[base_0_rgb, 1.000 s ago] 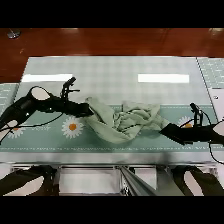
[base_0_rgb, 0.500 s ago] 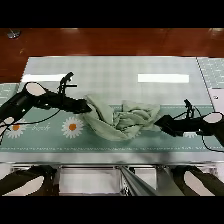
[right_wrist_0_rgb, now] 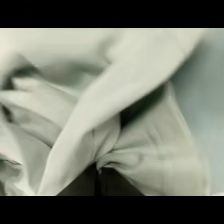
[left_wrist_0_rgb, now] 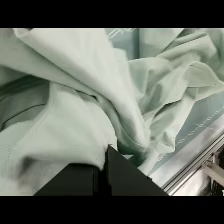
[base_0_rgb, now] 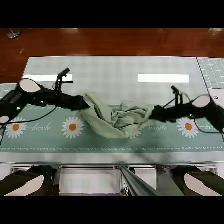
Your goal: Fold the shirts.
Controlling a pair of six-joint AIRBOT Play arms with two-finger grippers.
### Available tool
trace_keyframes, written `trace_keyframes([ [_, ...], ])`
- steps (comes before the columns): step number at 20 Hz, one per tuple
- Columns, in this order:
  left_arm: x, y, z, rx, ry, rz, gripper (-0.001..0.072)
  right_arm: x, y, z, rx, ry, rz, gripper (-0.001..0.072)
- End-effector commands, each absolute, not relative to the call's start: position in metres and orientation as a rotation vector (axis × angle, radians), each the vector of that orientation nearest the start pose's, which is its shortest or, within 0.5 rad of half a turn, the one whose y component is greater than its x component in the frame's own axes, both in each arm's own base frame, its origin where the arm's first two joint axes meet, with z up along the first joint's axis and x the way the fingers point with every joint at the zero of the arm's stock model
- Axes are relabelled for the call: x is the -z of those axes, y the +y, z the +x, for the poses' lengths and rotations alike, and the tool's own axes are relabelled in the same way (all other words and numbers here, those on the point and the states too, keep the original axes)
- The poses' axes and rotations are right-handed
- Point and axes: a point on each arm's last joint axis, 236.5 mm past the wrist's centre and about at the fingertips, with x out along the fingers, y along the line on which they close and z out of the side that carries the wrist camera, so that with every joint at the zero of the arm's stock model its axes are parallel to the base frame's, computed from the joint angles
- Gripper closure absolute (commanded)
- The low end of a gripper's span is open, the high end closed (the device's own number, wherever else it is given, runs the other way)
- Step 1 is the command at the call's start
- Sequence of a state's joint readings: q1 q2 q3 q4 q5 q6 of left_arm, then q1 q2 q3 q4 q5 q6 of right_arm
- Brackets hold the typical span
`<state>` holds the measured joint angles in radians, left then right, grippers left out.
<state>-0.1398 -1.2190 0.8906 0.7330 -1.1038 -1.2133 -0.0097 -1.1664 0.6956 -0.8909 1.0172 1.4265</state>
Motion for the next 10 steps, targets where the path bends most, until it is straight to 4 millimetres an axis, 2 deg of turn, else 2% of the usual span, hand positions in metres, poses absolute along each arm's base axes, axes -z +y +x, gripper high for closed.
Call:
trace_keyframes([
  [1,-0.080,-0.186,0.352,0.677,1.074,-0.484,0.0685,-0.035,0.095,0.355,-0.244,1.206,0.393,0.0678],
  [2,-0.120,-0.179,0.369,0.673,0.953,-0.490,0.0685,-0.089,0.088,0.377,-0.238,1.090,0.354,0.0678],
  [3,-0.157,-0.172,0.379,0.669,0.851,-0.477,0.0685,-0.145,0.088,0.391,-0.252,0.976,0.337,0.0678],
  [5,-0.229,-0.160,0.383,0.674,0.677,-0.422,0.0685,-0.248,0.092,0.393,-0.304,0.756,0.293,0.0678],
  [7,-0.298,-0.148,0.372,0.671,0.514,-0.365,0.0685,-0.342,0.087,0.367,-0.314,0.540,0.228,0.0678],
  [9,-0.355,-0.140,0.347,0.671,0.383,-0.309,0.0686,-0.410,0.083,0.324,-0.323,0.365,0.187,0.0678],
  [10,-0.377,-0.140,0.330,0.679,0.339,-0.272,0.0686,-0.433,0.083,0.299,-0.330,0.300,0.172,0.0678],
])
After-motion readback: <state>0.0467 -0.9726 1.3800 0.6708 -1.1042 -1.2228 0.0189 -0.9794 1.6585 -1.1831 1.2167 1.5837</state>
